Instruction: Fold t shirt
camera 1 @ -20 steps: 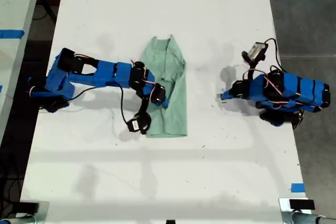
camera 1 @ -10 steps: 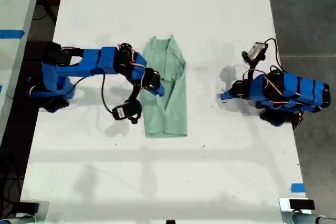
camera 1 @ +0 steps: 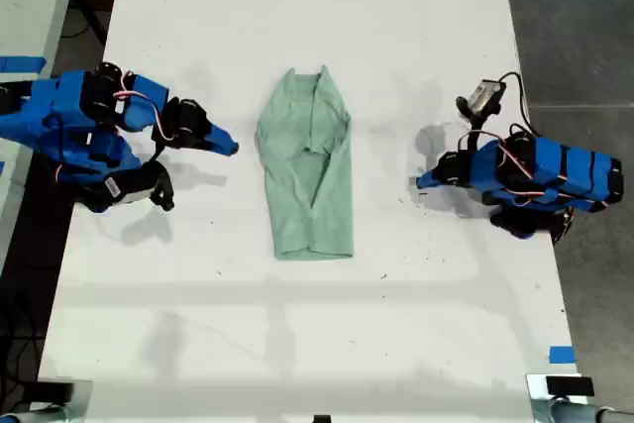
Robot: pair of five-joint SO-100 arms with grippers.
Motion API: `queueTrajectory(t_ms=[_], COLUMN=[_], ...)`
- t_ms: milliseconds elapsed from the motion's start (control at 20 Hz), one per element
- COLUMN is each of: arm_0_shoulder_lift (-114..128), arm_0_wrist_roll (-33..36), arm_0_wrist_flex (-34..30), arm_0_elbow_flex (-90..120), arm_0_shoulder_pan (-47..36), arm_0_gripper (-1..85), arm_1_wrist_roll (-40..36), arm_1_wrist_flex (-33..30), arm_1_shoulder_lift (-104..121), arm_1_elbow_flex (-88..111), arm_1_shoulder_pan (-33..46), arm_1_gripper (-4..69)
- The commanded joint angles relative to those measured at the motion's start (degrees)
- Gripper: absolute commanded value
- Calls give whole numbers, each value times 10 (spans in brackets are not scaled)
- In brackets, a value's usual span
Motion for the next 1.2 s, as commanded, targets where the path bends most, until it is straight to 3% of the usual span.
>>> queueTrajectory(t_ms=[0,100,250,600,900,1150], arm_0_shoulder_lift=[371,449,468,468,468,468], arm_0_wrist_roll=[-18,-24,-59,-59,-59,-52], arm_0_wrist_flex=[9,74,70,76,76,85], arm_0_elbow_flex=[270,307,382,377,377,368], arm_0_shoulder_pan=[-17,-25,-25,-28,-17,91], arm_0_gripper=[1,1,1,1,98,135], arm_1_wrist_roll=[0,2,13,12,11,9], arm_1_wrist_flex=[1,0,4,4,4,4], arm_1_shoulder_lift=[8,8,8,8,8,8], arm_1_elbow_flex=[20,21,22,22,22,22], arm_1_shoulder_pan=[3,4,1,1,1,4], arm_1_gripper=[14,14,14,14,14,14])
